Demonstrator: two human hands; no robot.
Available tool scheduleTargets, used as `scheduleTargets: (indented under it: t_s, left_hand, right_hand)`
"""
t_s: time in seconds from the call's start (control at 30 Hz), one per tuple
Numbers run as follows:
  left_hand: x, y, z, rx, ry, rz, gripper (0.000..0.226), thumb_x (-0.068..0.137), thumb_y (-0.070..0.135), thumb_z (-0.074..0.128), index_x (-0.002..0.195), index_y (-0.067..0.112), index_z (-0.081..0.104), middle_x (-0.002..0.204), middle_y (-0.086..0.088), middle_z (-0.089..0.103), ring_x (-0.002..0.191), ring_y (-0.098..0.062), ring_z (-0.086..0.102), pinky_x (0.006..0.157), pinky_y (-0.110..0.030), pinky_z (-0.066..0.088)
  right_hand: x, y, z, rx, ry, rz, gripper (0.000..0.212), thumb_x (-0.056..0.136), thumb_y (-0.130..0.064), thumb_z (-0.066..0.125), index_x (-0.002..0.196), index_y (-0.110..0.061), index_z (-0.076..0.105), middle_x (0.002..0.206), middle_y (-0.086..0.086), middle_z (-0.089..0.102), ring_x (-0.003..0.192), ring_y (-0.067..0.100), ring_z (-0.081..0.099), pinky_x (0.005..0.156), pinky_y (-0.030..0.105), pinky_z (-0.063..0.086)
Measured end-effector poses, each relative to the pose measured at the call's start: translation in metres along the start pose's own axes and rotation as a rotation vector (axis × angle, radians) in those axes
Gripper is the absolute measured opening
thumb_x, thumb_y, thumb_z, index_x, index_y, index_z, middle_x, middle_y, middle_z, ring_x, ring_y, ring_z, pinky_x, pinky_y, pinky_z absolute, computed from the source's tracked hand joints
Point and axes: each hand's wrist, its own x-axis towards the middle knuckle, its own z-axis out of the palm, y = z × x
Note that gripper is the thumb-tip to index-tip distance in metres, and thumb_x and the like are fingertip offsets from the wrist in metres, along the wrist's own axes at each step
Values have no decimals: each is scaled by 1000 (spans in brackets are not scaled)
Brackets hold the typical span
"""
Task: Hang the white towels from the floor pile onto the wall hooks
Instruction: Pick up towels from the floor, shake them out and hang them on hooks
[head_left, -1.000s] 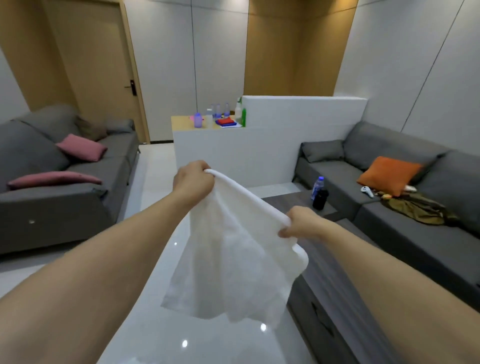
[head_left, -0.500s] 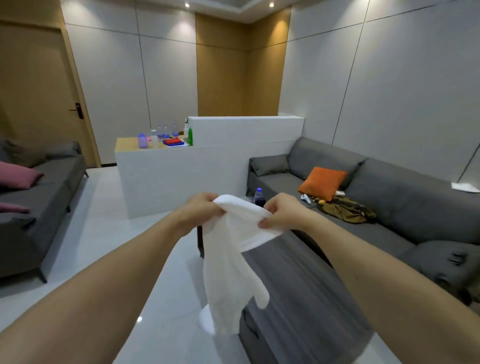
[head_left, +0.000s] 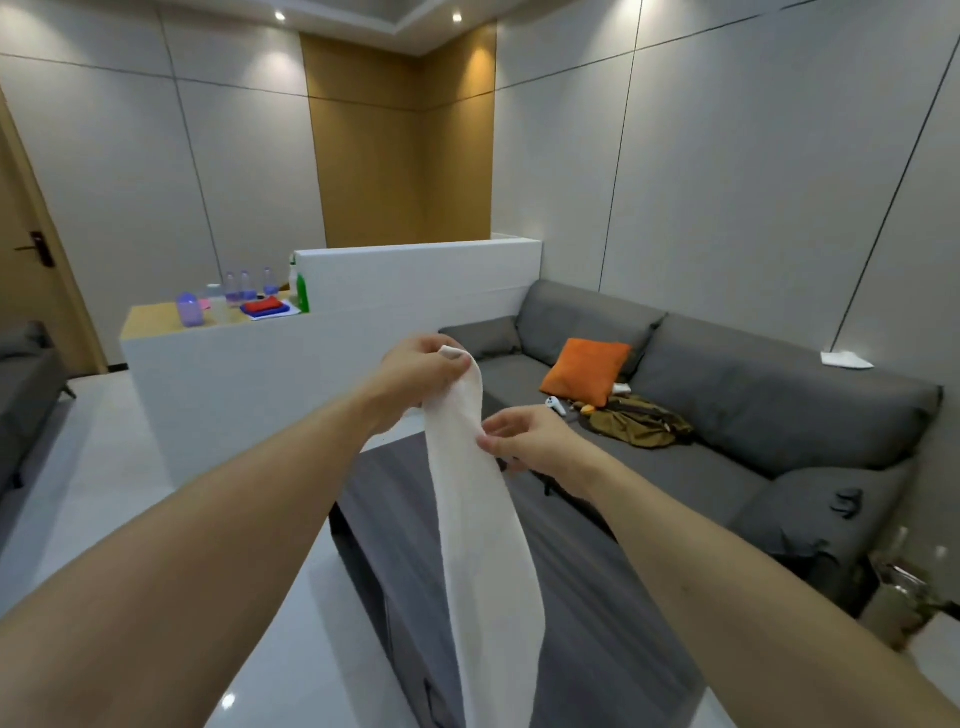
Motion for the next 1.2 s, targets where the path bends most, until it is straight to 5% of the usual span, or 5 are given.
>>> scheduleTargets:
  t_s: [0.17,0.47,0.57,0.8,1.2]
  left_hand:
    - [82,-9,-4,-29,-80,33,7,86,31,67,91,30,72,93,-2,69,87,-22,68,63,-29,58]
    - [240,-52,-86,-27,312,18,10,88,24,65,80,23,72,87,-1,68,84,-17,60,74,-28,50]
    - [281,-68,-124,49,509,20,5,88,24,66,85,23,70,89,-1,67,82,-15,59,72,-26,48]
    - [339,-77,-182,298,695,-23,9,79,39,67,82,31,71,77,7,69,77,-17,63,70,-31,53]
    - [306,-126,-61,433,706,-195,4,84,32,73,82,28,73,85,5,71,87,-15,63,82,-29,51]
  right_hand:
    - [88,-8,-22,261,-146,-32,34,92,-22,66,123,-11,61,119,13,67,110,28,65,96,46,51]
    - [274,-14,-74,-189,-404,33,33,65,-33,90,87,-13,76,94,7,75,88,26,72,66,28,57]
    - [334,-13,-86,-818,-175,-39,31,71,-39,83,65,-15,64,66,-3,63,70,19,63,49,23,44]
    - [426,-62,-124,-823,299,-197,29,91,-33,63,66,-19,59,70,2,57,74,25,57,60,29,39]
    - [424,58,-181,-911,109,-222,12,90,-24,63,91,-24,75,87,9,69,83,31,62,69,32,48]
